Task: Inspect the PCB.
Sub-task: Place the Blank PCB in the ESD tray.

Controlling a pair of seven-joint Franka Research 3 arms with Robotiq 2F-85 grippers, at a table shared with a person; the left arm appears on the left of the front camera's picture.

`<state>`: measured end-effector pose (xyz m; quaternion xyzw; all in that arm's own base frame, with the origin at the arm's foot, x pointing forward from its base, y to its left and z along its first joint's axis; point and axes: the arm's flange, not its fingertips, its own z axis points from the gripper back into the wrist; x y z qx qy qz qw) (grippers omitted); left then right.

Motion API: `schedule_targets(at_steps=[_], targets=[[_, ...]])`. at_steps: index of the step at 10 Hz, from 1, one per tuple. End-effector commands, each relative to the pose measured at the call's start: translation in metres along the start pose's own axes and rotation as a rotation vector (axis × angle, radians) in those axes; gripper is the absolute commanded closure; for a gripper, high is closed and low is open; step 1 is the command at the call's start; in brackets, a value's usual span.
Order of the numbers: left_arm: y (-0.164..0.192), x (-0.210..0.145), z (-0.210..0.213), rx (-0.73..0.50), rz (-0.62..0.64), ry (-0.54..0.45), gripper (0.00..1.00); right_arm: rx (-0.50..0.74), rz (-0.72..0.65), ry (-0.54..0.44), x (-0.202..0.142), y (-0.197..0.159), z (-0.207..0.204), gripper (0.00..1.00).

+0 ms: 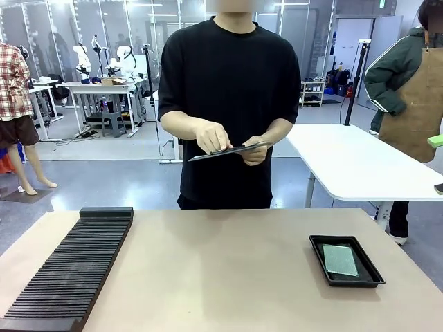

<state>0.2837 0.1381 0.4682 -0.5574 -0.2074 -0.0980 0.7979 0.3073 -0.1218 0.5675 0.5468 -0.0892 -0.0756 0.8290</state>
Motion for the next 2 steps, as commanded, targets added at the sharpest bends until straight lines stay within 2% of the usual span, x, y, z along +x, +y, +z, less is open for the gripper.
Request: schedule_targets(at_steps=[1, 2], targets=[[-0.0033, 0.0033, 0.0021, 0.006, 0.011, 0.01, 0.0, -0.01, 0.013, 0.011, 0.001, 0.0002, 0.0025, 0.0], [-0.0033, 0.0033, 0.0021, 0.006, 0.011, 0.01, 0.0, -0.01, 0.013, 0.011, 0.001, 0.0002, 0.0025, 0.0]])
